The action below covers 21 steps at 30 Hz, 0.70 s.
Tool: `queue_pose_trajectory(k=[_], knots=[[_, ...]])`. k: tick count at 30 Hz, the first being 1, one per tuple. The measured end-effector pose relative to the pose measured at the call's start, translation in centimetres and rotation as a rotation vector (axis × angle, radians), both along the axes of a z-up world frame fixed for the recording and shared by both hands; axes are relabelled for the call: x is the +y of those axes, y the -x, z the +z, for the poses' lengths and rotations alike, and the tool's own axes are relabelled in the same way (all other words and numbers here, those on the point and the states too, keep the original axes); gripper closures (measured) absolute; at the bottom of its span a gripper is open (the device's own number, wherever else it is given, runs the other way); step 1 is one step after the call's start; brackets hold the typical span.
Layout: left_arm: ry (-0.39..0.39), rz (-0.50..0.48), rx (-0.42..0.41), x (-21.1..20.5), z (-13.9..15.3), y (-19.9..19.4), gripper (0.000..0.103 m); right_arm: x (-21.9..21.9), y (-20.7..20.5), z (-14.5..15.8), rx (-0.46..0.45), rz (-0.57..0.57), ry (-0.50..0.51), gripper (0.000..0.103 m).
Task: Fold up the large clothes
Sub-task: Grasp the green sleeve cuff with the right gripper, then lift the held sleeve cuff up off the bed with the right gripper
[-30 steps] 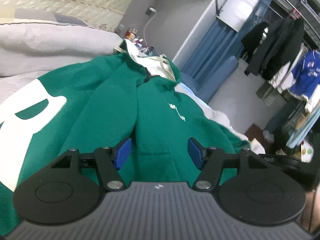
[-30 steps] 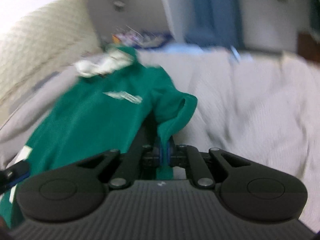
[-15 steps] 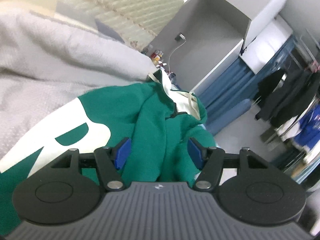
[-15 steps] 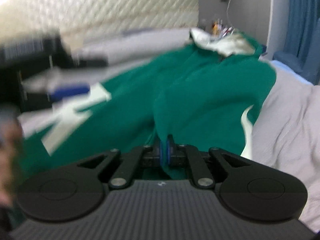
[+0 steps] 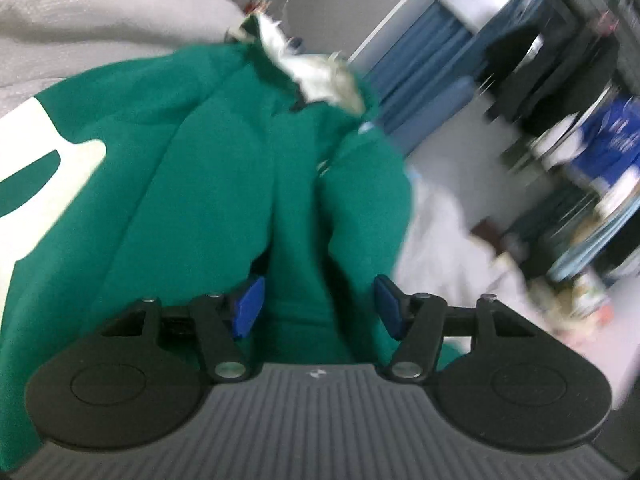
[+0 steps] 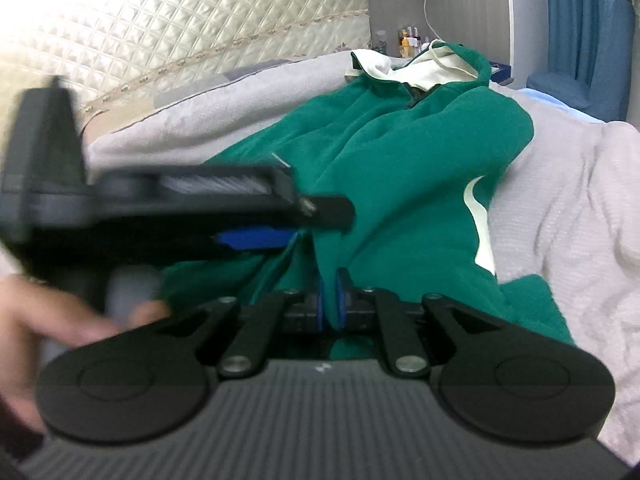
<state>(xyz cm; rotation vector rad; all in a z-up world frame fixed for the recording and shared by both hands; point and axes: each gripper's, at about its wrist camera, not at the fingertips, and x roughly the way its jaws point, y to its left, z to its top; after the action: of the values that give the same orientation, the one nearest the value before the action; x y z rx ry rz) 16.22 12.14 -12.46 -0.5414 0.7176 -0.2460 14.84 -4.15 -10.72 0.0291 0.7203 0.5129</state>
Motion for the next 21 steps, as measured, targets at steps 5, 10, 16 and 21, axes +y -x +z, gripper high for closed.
queue_pose_trajectory(k=[5,10,16,21], knots=[[-0.034,0.032,0.046,0.2,-1.3,-0.9,0.053,-3.2,1.0,1.5,0.075,-0.01,-0.06,0.083],[-0.023,0.044,0.05,0.6,-1.9,-1.1,0.054,-8.4,2.8,2.8,0.088,-0.156,-0.18,0.05],[0.009,0.054,0.055,1.1,-1.9,-0.8,0.055,-12.6,1.3,1.5,0.154,-0.404,-0.164,0.025],[0.02,0.065,0.057,1.2,-2.0,-0.7,0.055,-15.3,-0.4,-1.2,0.29,-0.523,-0.294,0.025]])
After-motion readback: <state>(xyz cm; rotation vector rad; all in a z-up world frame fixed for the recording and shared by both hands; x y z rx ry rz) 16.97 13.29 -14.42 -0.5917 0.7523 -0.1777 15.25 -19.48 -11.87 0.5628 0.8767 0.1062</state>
